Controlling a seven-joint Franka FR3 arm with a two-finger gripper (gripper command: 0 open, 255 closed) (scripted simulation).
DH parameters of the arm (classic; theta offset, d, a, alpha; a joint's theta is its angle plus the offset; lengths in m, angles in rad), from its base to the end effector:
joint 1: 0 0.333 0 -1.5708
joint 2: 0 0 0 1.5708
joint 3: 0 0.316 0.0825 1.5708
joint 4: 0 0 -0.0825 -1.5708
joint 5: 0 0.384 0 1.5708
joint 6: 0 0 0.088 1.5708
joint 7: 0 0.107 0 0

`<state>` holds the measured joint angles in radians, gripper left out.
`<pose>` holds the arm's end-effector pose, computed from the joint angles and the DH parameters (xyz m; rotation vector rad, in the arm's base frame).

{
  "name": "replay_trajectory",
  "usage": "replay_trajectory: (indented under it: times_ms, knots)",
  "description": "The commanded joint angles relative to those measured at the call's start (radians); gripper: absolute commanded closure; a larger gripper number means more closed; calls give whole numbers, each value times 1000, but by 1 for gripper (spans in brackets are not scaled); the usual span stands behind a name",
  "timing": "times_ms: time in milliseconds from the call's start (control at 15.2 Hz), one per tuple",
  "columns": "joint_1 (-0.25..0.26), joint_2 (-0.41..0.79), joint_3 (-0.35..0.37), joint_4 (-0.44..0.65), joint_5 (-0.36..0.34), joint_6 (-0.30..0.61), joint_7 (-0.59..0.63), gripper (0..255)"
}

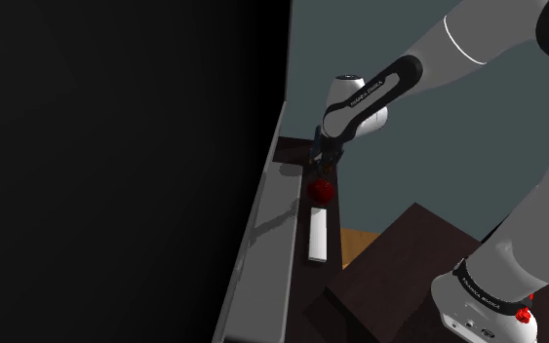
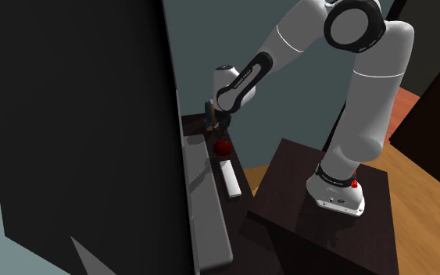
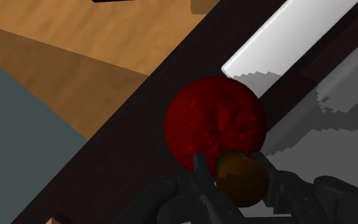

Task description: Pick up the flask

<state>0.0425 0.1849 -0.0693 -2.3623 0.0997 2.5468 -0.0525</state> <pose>0.5103 -0.0154 0.2497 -3.0973 0.0863 -0.0035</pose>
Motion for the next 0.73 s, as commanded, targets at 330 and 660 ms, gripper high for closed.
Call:
replay_trajectory:
  times_ms: [330, 660]
  knots:
    - [2, -76, -6, 15, -19, -91, 15, 255]
    - [2, -109, -7, 24, -26, -132, 21, 255]
